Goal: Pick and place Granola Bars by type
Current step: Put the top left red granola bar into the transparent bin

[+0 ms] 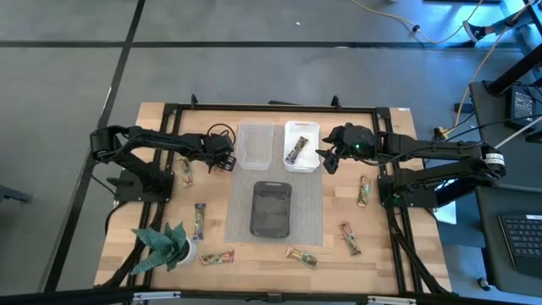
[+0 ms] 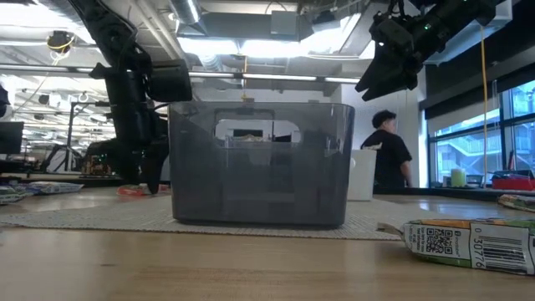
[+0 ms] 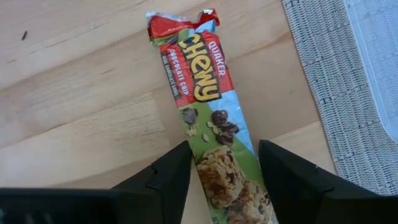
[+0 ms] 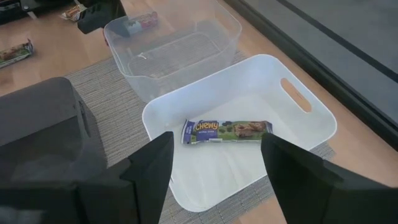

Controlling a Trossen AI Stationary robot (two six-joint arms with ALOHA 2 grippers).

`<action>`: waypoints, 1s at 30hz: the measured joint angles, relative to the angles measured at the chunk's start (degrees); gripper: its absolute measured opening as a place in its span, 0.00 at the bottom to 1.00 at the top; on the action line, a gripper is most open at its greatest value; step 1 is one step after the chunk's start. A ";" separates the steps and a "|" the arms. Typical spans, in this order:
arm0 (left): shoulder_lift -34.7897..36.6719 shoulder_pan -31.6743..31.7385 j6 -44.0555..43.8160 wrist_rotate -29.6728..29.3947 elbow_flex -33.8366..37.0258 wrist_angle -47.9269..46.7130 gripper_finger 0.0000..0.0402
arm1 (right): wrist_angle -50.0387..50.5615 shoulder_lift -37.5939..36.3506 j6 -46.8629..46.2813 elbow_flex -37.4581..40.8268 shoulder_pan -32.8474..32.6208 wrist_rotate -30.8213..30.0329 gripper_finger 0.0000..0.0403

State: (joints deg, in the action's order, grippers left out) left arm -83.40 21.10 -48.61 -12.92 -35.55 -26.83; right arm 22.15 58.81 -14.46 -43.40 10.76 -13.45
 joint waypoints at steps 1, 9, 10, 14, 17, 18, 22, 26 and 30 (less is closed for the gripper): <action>0.00 0.00 -0.14 0.01 0.00 -0.02 0.42 | 0.00 0.00 0.00 0.00 0.00 0.00 0.61; 0.24 0.00 -0.23 0.02 0.00 -0.22 0.33 | 0.02 0.00 0.00 0.00 0.00 0.00 0.61; 0.44 0.00 -0.23 0.07 0.02 -0.31 0.32 | 0.02 0.00 0.00 0.00 0.00 0.00 0.61; 1.48 0.00 -0.23 0.13 0.02 -0.42 0.31 | 0.04 0.00 0.00 0.00 0.00 0.00 0.61; 2.33 0.00 -0.21 0.02 0.02 -0.42 0.30 | 0.07 0.00 0.02 0.00 0.00 0.00 0.61; 2.75 0.00 -0.21 -0.03 0.02 -0.52 0.30 | 0.07 0.00 0.02 0.00 0.00 0.00 0.61; 5.64 0.02 0.15 -0.65 0.02 -0.98 0.30 | 0.07 0.00 0.02 0.00 -0.02 0.00 0.61; 10.92 0.58 0.27 -0.88 0.02 -0.92 0.30 | 0.07 -0.02 0.36 0.00 -0.02 0.00 0.61; 16.33 1.10 0.54 -0.73 -2.15 -0.08 0.30 | 0.04 -0.02 1.45 0.00 -0.02 -0.02 0.61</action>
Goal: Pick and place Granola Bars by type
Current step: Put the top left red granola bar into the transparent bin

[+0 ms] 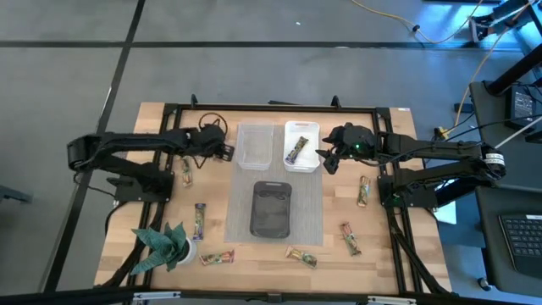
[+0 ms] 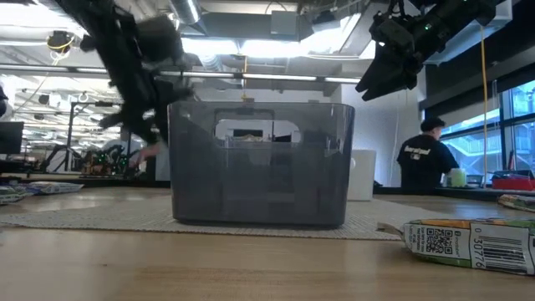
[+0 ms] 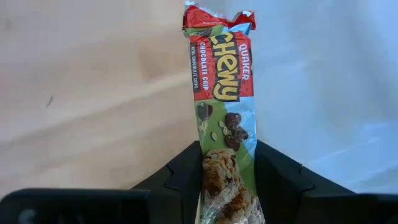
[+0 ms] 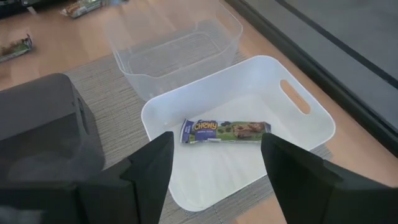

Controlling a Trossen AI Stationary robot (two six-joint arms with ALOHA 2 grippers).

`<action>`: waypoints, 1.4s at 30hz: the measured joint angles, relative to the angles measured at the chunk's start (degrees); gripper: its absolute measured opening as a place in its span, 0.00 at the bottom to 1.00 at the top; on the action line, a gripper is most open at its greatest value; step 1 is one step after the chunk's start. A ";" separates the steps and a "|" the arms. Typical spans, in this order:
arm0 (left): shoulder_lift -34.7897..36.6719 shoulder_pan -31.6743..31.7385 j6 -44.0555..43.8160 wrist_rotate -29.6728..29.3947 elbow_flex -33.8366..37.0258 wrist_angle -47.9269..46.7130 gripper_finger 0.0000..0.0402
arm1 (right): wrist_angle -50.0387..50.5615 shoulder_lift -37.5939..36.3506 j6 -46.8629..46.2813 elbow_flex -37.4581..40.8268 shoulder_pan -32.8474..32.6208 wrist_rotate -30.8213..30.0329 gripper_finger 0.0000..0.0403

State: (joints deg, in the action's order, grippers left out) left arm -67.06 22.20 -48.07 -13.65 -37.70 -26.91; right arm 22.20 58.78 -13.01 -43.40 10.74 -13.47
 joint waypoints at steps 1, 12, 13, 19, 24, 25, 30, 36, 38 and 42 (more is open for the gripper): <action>1.07 0.04 0.96 0.38 -1.11 0.64 0.30 | 0.00 0.00 0.02 0.00 0.02 0.00 0.61; -1.75 -2.62 14.88 1.79 -15.07 6.11 0.30 | -0.04 0.00 -0.19 0.00 0.00 0.02 0.61; -3.08 -2.73 15.48 1.72 -16.14 6.31 0.30 | -0.04 0.00 -0.24 0.00 0.00 0.02 0.61; -12.59 -2.56 15.88 1.36 -19.46 6.15 0.30 | -0.05 0.00 -0.93 0.00 0.00 0.02 0.61; -19.78 -2.17 15.84 1.31 -20.08 6.24 0.30 | -0.04 0.00 -1.75 0.00 0.00 0.05 0.61; -20.96 -2.17 15.83 1.08 -20.12 6.41 0.30 | -0.04 0.00 -1.75 0.00 0.00 0.06 0.61; -26.23 -2.17 15.85 0.86 -20.12 7.16 0.30 | -0.04 0.00 -1.75 0.00 0.00 0.07 0.61; -30.26 -2.17 15.85 1.38 -20.17 9.40 0.30 | -0.02 0.00 -1.68 0.00 0.00 0.08 0.61; -30.98 -2.17 15.85 1.36 -20.17 9.85 0.30 | 0.00 0.00 -1.64 0.00 0.00 0.11 0.61; -31.50 -2.17 15.87 1.29 -20.17 10.04 0.30 | 0.04 0.00 -1.51 0.00 0.00 0.11 0.61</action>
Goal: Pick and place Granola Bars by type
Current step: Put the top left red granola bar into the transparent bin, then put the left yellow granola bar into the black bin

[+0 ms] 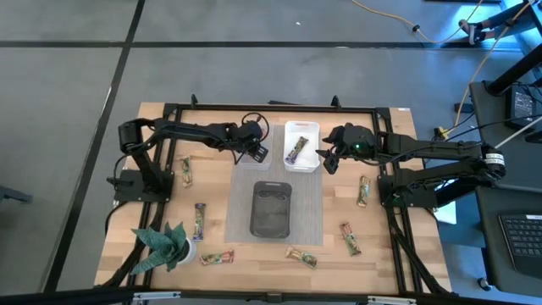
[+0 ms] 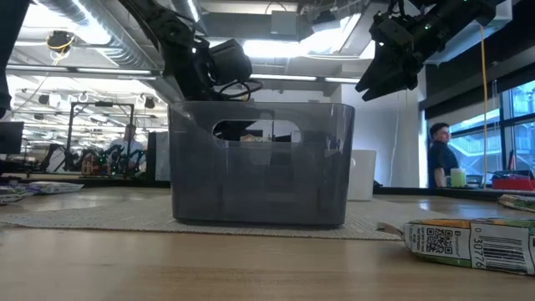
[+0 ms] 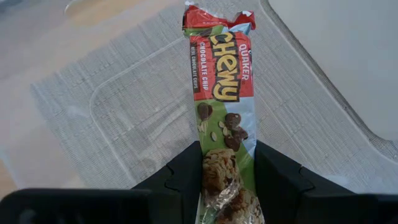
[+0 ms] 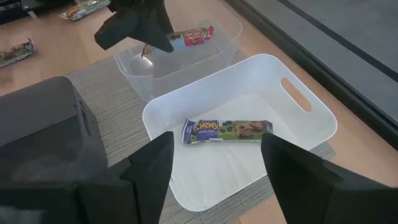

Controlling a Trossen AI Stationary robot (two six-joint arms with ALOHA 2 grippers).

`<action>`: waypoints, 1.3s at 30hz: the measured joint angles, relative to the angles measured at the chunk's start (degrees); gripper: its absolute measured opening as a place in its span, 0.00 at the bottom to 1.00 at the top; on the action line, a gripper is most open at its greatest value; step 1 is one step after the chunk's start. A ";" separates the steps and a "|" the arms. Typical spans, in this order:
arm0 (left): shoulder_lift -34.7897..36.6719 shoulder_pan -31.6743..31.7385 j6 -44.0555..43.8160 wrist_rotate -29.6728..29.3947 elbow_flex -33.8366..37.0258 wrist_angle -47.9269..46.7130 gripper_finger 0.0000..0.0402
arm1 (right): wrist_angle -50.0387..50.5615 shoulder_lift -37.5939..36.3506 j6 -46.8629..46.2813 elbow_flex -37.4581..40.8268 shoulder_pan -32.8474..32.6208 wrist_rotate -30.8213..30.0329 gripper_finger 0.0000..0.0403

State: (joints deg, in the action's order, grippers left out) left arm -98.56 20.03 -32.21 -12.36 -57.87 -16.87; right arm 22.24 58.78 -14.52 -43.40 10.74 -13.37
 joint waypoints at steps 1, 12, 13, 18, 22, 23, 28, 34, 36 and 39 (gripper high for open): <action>0.00 0.00 0.00 -0.13 0.00 0.01 0.30 | 0.00 0.00 0.02 0.00 0.00 0.00 0.61; 0.00 0.30 -0.88 0.16 0.00 0.42 0.34 | 0.46 0.00 0.03 0.00 0.02 0.00 0.61; 0.04 0.43 -0.91 0.29 0.00 0.42 0.35 | 0.46 0.00 0.04 0.00 0.01 0.00 0.61; 0.47 1.06 -0.86 1.49 0.00 0.37 0.43 | 0.46 0.00 0.04 0.00 0.00 0.00 0.61; 3.37 2.50 3.08 7.27 0.00 -0.45 0.46 | 0.44 0.00 0.04 0.00 0.00 0.00 0.61; 4.56 3.03 4.31 9.05 0.00 -1.06 0.47 | 0.44 0.00 0.04 0.00 0.02 0.00 0.61; 12.69 5.85 7.06 14.42 0.00 -6.61 0.47 | 0.44 0.02 0.04 0.00 0.01 0.00 0.61; 23.92 7.52 -1.35 4.59 0.00 -21.13 0.47 | 0.42 0.02 0.04 0.00 0.02 0.00 0.61; 26.77 7.18 -4.79 0.93 -0.02 -26.35 0.47 | 0.43 0.02 0.09 0.00 0.02 0.00 0.61; 29.30 5.64 -9.90 -4.79 -0.02 -34.74 0.47 | 0.42 0.02 0.24 0.00 0.00 0.00 0.61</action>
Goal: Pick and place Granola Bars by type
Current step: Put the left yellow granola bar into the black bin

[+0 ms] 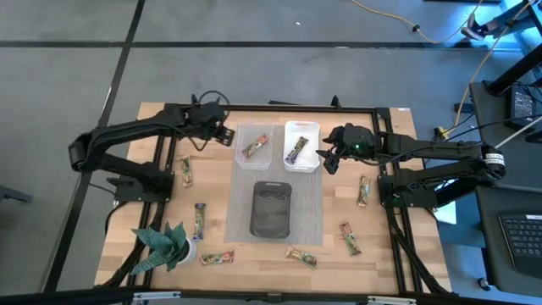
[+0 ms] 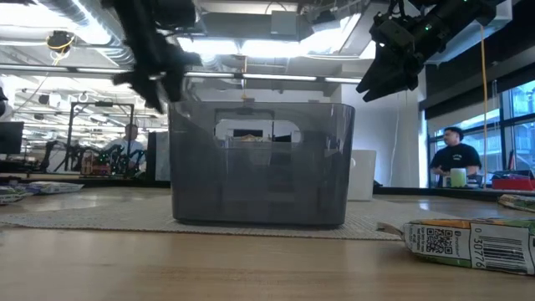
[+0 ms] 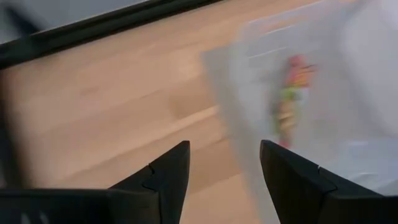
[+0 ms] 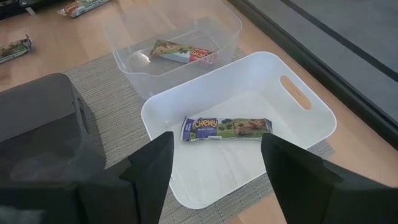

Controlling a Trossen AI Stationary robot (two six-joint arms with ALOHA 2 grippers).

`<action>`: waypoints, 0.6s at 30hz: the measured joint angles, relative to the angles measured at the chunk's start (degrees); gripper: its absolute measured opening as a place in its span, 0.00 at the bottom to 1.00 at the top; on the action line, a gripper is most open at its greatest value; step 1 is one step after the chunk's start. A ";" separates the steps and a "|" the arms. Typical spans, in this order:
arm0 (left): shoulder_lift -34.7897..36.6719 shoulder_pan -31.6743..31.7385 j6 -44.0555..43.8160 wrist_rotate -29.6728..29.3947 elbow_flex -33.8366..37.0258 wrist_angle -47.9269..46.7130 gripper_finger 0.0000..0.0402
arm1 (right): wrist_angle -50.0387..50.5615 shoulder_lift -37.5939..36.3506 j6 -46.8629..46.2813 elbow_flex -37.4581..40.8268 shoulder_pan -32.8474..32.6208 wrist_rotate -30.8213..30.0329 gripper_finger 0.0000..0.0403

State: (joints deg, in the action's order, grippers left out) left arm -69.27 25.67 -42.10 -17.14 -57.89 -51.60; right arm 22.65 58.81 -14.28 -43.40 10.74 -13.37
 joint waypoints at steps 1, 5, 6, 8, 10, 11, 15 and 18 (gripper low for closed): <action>0.44 -0.55 -2.02 -1.79 0.05 -2.87 0.47 | -0.02 0.00 0.00 0.00 0.00 -0.02 0.61; 1.34 -2.30 -9.71 -4.45 2.60 -9.43 0.47 | -0.03 0.00 0.00 0.00 0.01 -0.02 0.61; 1.35 -2.62 -11.12 -4.21 3.56 -10.46 0.47 | -0.04 0.00 -0.01 0.00 0.00 -0.02 0.61; 1.39 -3.19 -13.69 -3.55 5.97 -11.08 0.47 | -0.04 0.00 -0.20 0.00 0.02 -0.02 0.61; 1.38 -3.59 -16.64 -3.35 8.88 -11.49 0.47 | -0.10 0.00 -0.18 0.00 0.00 -0.02 0.61; 1.48 -3.72 -18.18 -3.24 10.33 -11.49 0.47 | -0.11 0.00 -0.18 0.00 0.00 -0.02 0.61; 1.61 -4.14 -23.76 -1.24 15.78 -11.31 0.47 | -0.13 0.00 -0.18 0.00 0.02 -0.02 0.61; 1.61 -4.73 -26.21 -0.21 18.68 -10.33 0.47 | -0.13 0.00 -0.13 0.00 0.02 -0.02 0.61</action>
State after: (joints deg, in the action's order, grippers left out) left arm -67.66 20.94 -68.31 -17.35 -39.21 -61.93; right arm 22.52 58.81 -14.42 -43.40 10.76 -13.39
